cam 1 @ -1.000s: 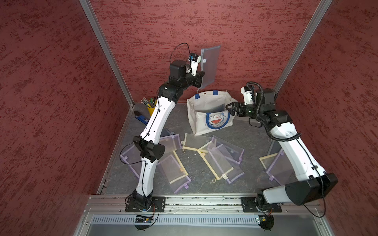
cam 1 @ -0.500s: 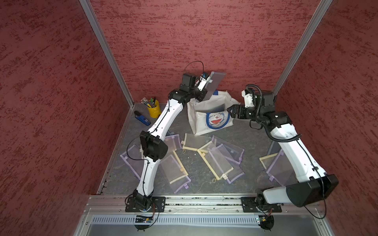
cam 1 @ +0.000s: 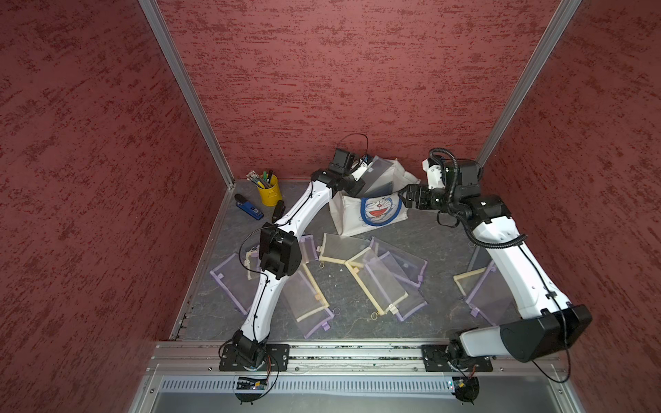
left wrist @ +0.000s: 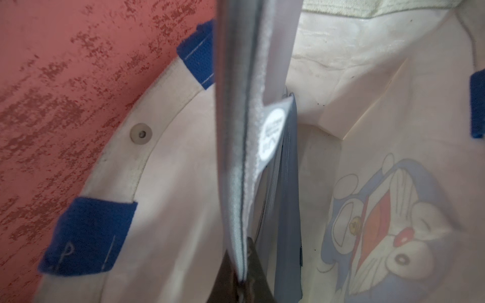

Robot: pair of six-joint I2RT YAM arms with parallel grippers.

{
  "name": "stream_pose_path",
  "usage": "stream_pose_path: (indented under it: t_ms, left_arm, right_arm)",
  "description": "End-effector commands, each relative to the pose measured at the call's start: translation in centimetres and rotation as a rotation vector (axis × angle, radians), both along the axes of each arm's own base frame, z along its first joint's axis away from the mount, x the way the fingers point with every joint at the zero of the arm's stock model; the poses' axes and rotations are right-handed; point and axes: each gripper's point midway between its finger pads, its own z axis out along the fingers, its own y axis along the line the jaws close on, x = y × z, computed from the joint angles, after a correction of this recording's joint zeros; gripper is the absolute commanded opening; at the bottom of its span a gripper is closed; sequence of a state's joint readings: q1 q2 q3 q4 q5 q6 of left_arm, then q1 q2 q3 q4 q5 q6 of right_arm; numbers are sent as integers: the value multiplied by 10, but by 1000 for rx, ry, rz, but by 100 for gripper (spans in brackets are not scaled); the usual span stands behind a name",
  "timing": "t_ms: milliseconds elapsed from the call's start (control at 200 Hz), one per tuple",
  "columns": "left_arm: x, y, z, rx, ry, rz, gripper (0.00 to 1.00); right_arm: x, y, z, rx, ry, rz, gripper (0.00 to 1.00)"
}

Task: Put the pencil pouch into the canvas bag
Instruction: Place the pencil pouch in the canvas bag.

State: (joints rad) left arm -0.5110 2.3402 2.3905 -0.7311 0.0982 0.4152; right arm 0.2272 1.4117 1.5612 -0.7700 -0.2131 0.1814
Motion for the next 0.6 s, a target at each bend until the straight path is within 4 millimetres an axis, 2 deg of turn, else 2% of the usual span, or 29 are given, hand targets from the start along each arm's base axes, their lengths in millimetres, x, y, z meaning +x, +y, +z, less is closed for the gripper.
stream_pose_path:
  t_ms: [0,65,120,205,266,351,436,516,596]
  left_arm:
    - [0,1,12,20,-43,10,19]
    - [-1,6,7,44,-39,26,28]
    - [-3,8,4,66,-38,35,44]
    - [-8,6,15,51,-46,39,61]
    - [-12,3,32,19,-63,41,64]
    - [-23,-1,69,-43,-100,48,67]
    - [-42,0,115,-140,-129,43,71]
    - [-64,3,149,-206,-157,34,76]
    - [-88,6,161,-249,-137,30,78]
  right_arm:
    - [-5,-8,0,-37,-3,-15,98]
    - [-6,-9,-1,-36,-5,-20,98]
    - [-8,-9,-2,-32,-7,-21,98]
    - [-9,-9,-4,-30,-3,-21,98]
    - [-10,-9,-6,-27,0,-22,99]
    - [-14,-10,-13,-26,16,-27,98]
    - [-21,-10,-25,-18,46,-27,98]
    - [-29,-9,-43,0,87,-27,97]
    - [-37,-7,-61,16,131,-22,97]
